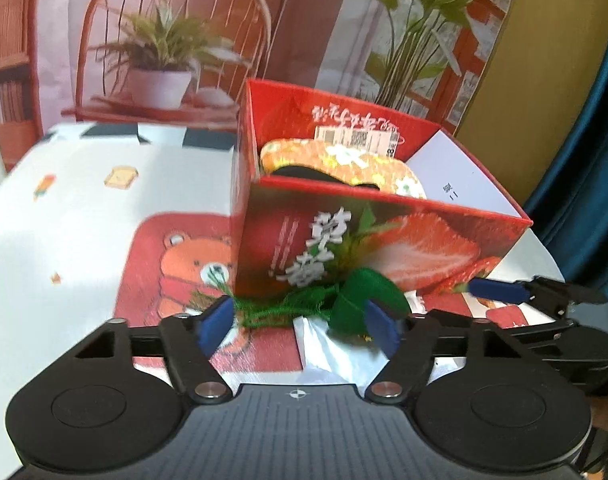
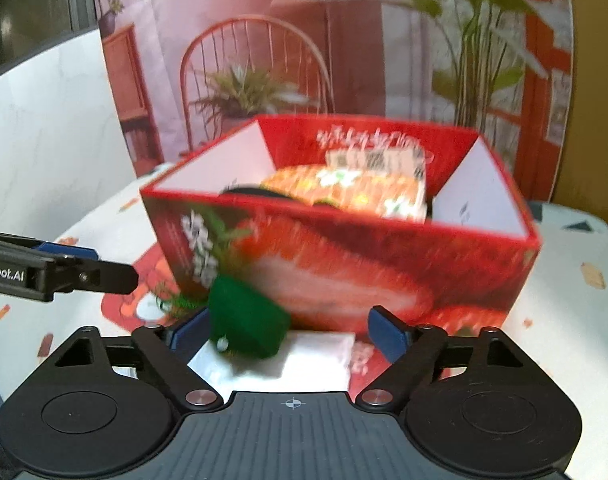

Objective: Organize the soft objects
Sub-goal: 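Lower both grippers to the green knitted pouch beside the box and grasp it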

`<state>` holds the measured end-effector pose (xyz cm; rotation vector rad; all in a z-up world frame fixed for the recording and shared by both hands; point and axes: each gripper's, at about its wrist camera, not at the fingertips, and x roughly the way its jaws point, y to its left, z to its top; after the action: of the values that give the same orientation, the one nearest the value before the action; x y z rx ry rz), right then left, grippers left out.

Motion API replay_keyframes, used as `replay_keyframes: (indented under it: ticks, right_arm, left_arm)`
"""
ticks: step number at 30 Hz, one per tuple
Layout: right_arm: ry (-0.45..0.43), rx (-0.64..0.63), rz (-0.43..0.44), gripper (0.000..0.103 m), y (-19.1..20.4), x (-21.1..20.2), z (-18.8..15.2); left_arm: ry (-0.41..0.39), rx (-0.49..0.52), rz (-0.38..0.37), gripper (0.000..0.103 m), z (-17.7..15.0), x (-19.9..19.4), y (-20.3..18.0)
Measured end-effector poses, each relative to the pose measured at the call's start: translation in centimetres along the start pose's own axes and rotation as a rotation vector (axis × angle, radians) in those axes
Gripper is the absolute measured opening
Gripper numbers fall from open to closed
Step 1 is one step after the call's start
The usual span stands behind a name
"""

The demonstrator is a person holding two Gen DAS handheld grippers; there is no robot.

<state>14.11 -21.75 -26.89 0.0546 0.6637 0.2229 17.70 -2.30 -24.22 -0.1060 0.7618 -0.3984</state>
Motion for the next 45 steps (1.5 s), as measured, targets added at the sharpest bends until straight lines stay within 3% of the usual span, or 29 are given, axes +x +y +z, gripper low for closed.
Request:
replay_keyframes:
  ticks: [3, 8, 12, 13, 16, 17, 28, 45]
  right_arm:
    - [0.023, 0.014, 0.011, 0.071, 0.1, 0.9, -0.6]
    - [0.030, 0.015, 0.014, 0.070, -0.1, 1.7, -1.0]
    - [0.044, -0.007, 0.018, 0.058, 0.0, 2.2, -1.3]
    - [0.046, -0.014, 0.018, 0.057, 0.0, 2.3, -1.4]
    - [0.049, -0.031, 0.023, 0.054, 0.2, 2.6, -1.4]
    - [0.048, -0.037, 0.028, 0.054, 0.2, 2.6, -1.4]
    - [0.066, -0.084, 0.058, 0.054, 0.7, 4.1, -1.3]
    - [0.082, -0.108, 0.103, 0.047, 0.9, 5.4, -1.2]
  left_arm:
    - [0.012, -0.011, 0.004, 0.069, -0.4, 0.6, 0.1]
    - [0.001, 0.013, 0.010, 0.071, -0.6, 1.0, 0.0]
    - [0.022, 0.053, -0.002, 0.069, -0.4, 1.7, -0.5]
    - [0.025, 0.064, -0.002, 0.067, -0.3, 1.8, -0.7]
    - [0.038, 0.081, -0.037, 0.044, -0.2, 2.2, -0.9]
    - [0.045, 0.081, -0.051, 0.041, -0.2, 2.4, -0.9]
    - [0.110, 0.089, -0.205, 0.041, 0.3, 5.0, -1.6]
    - [0.157, 0.048, -0.282, 0.041, 1.7, 7.8, -0.3]
